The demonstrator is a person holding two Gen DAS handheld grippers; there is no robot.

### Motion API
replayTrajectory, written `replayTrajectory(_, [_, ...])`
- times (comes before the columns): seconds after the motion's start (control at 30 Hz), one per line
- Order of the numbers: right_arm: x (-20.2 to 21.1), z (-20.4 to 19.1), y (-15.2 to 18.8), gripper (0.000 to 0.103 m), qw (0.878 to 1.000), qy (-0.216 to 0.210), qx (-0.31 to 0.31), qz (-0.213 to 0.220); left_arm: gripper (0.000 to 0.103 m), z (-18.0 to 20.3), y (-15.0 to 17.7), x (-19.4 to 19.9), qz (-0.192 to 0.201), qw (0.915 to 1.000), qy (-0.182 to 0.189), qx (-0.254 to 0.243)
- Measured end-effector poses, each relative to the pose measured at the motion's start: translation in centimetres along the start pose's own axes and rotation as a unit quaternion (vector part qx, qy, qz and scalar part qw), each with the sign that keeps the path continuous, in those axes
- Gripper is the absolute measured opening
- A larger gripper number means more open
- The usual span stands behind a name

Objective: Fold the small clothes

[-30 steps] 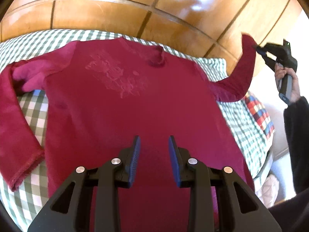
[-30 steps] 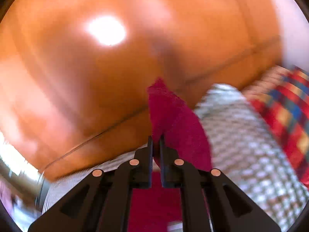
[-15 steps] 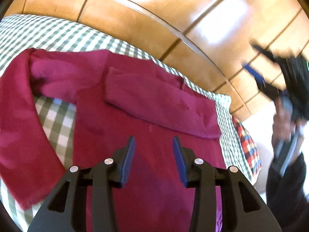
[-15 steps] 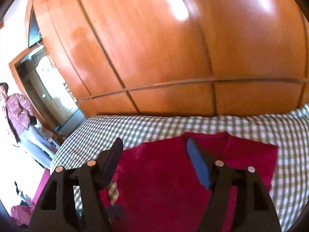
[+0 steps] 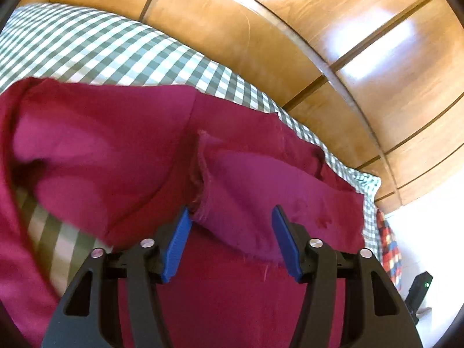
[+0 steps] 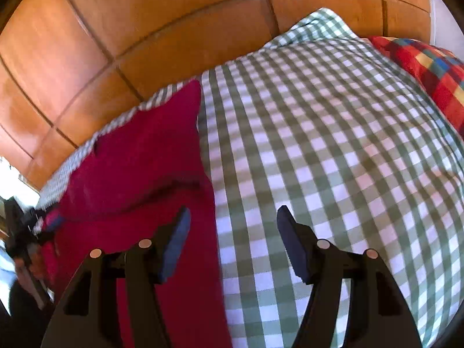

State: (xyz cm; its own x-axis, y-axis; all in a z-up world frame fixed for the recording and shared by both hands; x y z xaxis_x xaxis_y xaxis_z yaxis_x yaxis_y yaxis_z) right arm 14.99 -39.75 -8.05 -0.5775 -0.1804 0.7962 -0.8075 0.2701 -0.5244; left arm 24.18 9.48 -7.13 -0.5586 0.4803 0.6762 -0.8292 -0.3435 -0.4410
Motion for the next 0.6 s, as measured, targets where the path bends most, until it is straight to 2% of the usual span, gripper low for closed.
replayTrajectory(0.03, [-0.6,-0.7,0.1,0.062,1.0,0.0,0.01,-0.003,0.026,0.3,-0.2,-0.6,-0.008,0.9999,-0.004,-0.007])
replayTrajectory(0.13, [-2.5,-3.1,-0.5,0.061,0.998,0.015,0.052,0.01,0.011,1.3,-0.8,-2.0,-0.021,0.9992,-0.018,-0.03])
replayTrajectory(0.17, [-2.9,-3.5,-0.6,0.059,0.998,0.02,0.062,0.016,0.01,2.1,-1.1,-1.8,-0.015,0.9989,-0.016,-0.042])
replayTrajectory(0.23, [-3.7,-4.5,-1.6,0.046,0.996,0.039,0.074,0.028,0.009,3.6,-1.7,-0.3,0.015,0.9983,0.008,-0.056])
replayTrajectory(0.27, [-3.9,-4.3,-1.8,0.016,0.996,0.051,0.067,0.035,0.008,4.2,-1.9,0.5,0.031,0.9975,0.02,-0.06])
replayTrajectory(0.33, [-3.6,-3.0,-2.3,0.013,0.997,0.046,0.031,0.052,0.008,5.3,-2.1,2.6,0.064,0.9943,0.048,-0.071])
replayTrajectory(0.37, [-3.8,-2.5,-2.3,0.013,0.998,0.046,0.024,0.048,0.008,5.7,-2.0,3.1,0.072,0.9936,0.031,-0.082])
replayTrajectory(0.4, [-4.4,-2.2,-2.1,0.011,0.998,0.049,0.025,0.033,0.008,5.6,-1.7,2.6,0.065,0.9935,0.008,-0.094])
replayTrajectory(0.43, [-4.9,-2.3,-1.6,0.01,0.998,0.055,0.036,0.02,0.008,5.2,-1.4,1.8,0.051,0.9931,-0.015,-0.104])
replayTrajectory(0.5, [-5.0,-2.7,-1.0,0.01,0.997,0.051,0.064,0.008,0.008,3.0,-0.2,-1.1,0.011,0.9903,-0.087,-0.108])
replayTrajectory(0.57, [-4.3,-2.6,-0.8,0.016,0.996,0.041,0.077,0.0,0.008,1.2,0.6,-2.4,-0.009,0.9906,-0.098,-0.095])
replayTrajectory(0.6, [-3.8,-2.3,-1.0,0.032,0.996,0.037,0.079,0.0,0.008,0.7,0.9,-2.4,-0.007,0.9919,-0.092,-0.088])
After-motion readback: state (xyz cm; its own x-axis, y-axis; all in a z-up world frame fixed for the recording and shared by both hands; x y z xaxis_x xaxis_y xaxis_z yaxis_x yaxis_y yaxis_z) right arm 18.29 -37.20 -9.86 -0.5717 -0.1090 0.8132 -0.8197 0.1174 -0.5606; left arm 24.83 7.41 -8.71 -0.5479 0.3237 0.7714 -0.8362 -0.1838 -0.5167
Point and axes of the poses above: each gripper's, at about its wrist camera, not at the fingertips, and x roughly against the way its jaws point, z to its right, y to its underside, the point moved 2 cm from there along -x, roughly the way its jaws point, and after that the axes turned 3 degrees about y, right-handed, at the moved point
